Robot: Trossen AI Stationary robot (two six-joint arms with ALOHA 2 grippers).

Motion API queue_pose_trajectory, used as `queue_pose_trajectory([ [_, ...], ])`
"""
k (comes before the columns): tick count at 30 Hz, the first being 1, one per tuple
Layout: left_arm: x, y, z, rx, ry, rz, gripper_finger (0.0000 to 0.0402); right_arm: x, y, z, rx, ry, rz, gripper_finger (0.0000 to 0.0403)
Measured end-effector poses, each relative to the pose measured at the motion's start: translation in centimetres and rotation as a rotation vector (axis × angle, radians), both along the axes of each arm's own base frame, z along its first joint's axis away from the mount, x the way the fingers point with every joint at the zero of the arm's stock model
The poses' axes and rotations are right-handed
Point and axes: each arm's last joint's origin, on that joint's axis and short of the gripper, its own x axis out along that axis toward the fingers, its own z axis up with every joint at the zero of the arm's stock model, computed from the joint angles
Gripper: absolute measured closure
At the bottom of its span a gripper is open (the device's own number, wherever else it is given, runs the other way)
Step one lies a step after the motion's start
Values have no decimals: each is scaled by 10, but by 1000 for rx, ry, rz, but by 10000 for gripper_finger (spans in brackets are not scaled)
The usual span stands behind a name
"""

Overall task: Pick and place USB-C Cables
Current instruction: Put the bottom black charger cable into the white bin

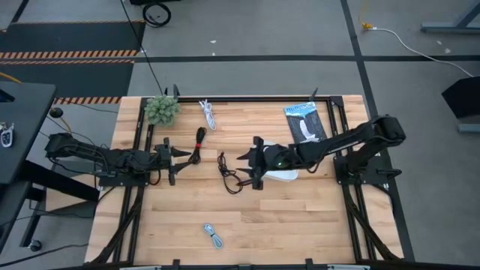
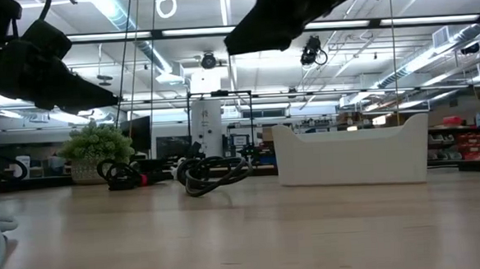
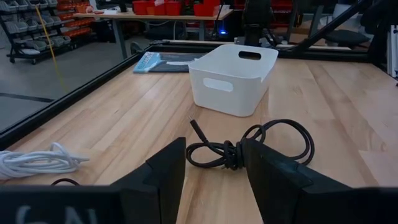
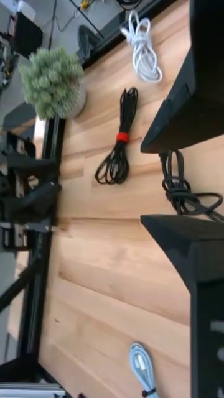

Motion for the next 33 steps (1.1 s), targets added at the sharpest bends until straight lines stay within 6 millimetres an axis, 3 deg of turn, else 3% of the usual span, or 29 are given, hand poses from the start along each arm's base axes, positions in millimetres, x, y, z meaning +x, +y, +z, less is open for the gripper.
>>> queue_pose_trajectory([
  [8, 0, 0, 0, 0, 2, 0, 230, 28, 19, -15, -57, 84, 26, 183],
  [16, 0, 0, 0, 0, 1, 0, 230, 43, 42, -40, -157, 204, 34, 166],
  [26, 0, 0, 0, 1, 2, 0, 230, 46, 47, -82, -241, 377, 81, 163],
  [33, 0, 0, 0, 0, 1, 0, 230, 38, 57, -88, -391, 459, 193, 164],
])
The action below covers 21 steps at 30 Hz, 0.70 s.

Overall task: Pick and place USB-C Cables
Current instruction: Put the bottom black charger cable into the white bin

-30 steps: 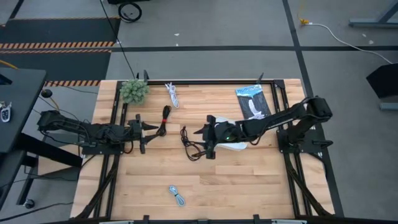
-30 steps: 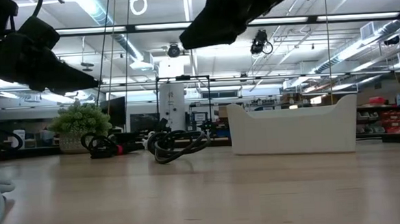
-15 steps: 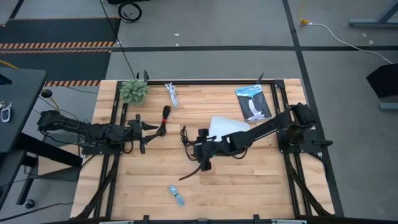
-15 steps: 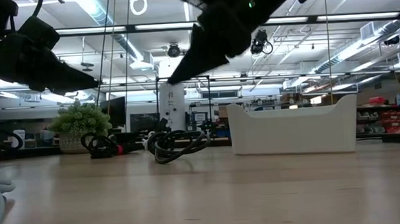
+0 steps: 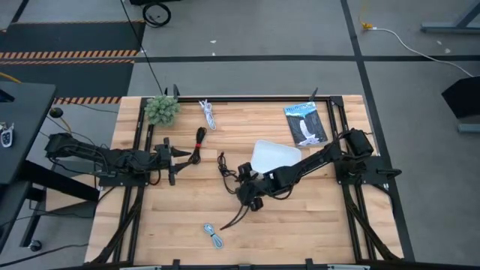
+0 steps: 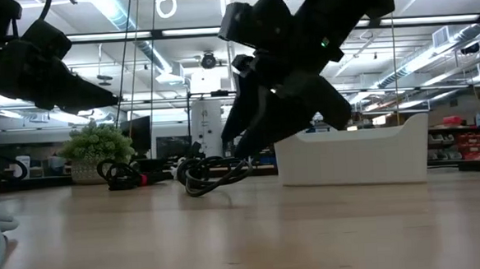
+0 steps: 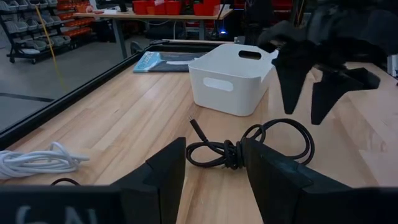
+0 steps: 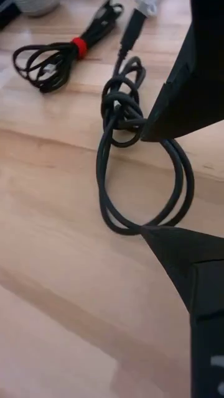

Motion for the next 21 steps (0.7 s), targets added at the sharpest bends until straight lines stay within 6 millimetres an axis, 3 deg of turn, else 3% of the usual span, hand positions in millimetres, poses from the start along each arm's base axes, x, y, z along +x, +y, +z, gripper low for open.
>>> queue_pose_trajectory([
  [7, 0, 0, 0, 0, 0, 0, 230, -6, 0, -7, -109, 58, 101, 173],
  [12, 0, 0, 0, 0, 0, 0, 230, -3, 5, -2, -26, -8, 19, 178],
  [18, 0, 0, 0, 0, 0, 0, 230, 25, 10, 29, 194, -216, -94, 185],
  [21, 0, 0, 0, 0, 1, 0, 230, 45, 12, 32, 212, -210, -85, 186],
])
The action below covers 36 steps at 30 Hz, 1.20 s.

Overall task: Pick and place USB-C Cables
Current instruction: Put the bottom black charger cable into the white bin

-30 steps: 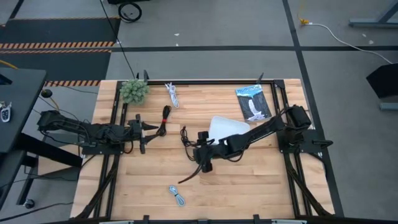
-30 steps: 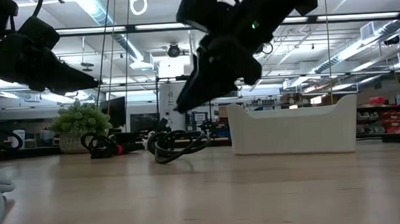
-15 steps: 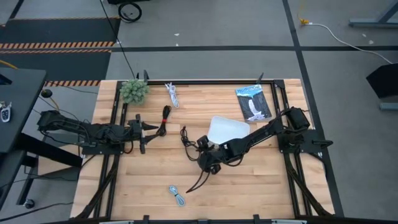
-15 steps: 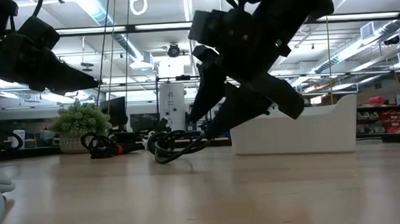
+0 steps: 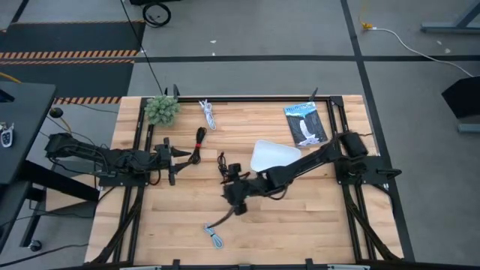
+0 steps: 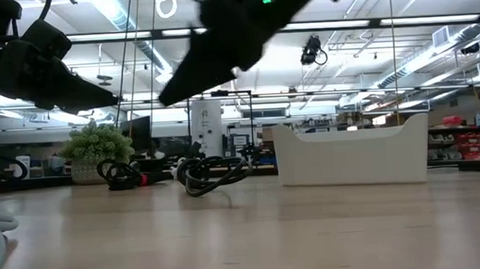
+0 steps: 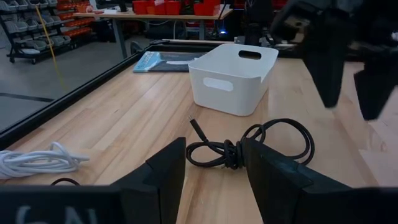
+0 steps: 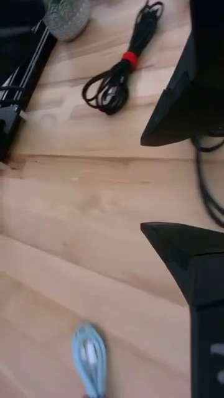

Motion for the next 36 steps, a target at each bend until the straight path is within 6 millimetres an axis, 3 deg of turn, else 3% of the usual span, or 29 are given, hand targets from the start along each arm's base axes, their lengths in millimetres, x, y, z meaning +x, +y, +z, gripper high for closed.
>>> queue_pose_trajectory([
  [5, 0, 0, 0, 0, 0, 0, 230, 36, -1, 4, -69, 17, -54, 186],
  [9, 0, 0, 0, 0, -1, 0, 230, 50, -9, 4, -75, 45, -112, 186],
  [19, 0, 0, 0, 0, 0, 0, 230, 35, -29, -12, -120, 212, -377, 176],
  [27, 0, 0, 0, 0, 0, 0, 230, 30, -35, -21, -7, 259, -434, 138],
  [36, 0, 0, 0, 0, 0, 0, 230, 34, -71, -34, 126, 256, -491, 84],
])
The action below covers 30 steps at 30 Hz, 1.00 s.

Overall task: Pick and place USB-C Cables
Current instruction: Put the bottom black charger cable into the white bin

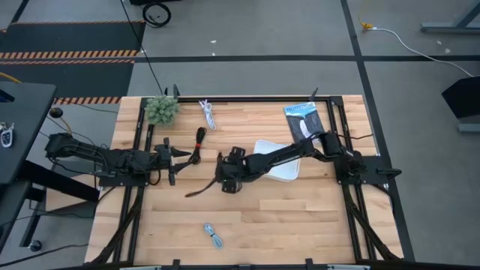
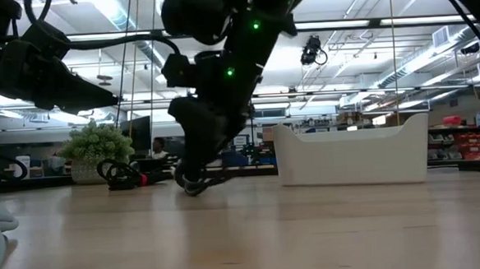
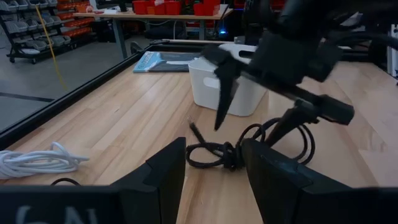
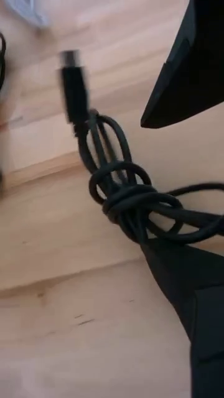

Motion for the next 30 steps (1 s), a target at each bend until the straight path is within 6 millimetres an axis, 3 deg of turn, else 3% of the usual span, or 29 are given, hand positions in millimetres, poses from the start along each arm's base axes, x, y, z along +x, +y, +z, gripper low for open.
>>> queue_pose_trajectory([
  [6, 0, 0, 0, 0, 0, 0, 230, -1, -14, -12, 73, -36, -2, 77],
  [12, 0, 0, 0, 0, -1, 0, 230, -2, -16, -16, 105, -33, 37, 109],
  [30, 0, 0, 0, 0, 0, 0, 230, -4, -6, -19, 55, 13, 132, 351],
])
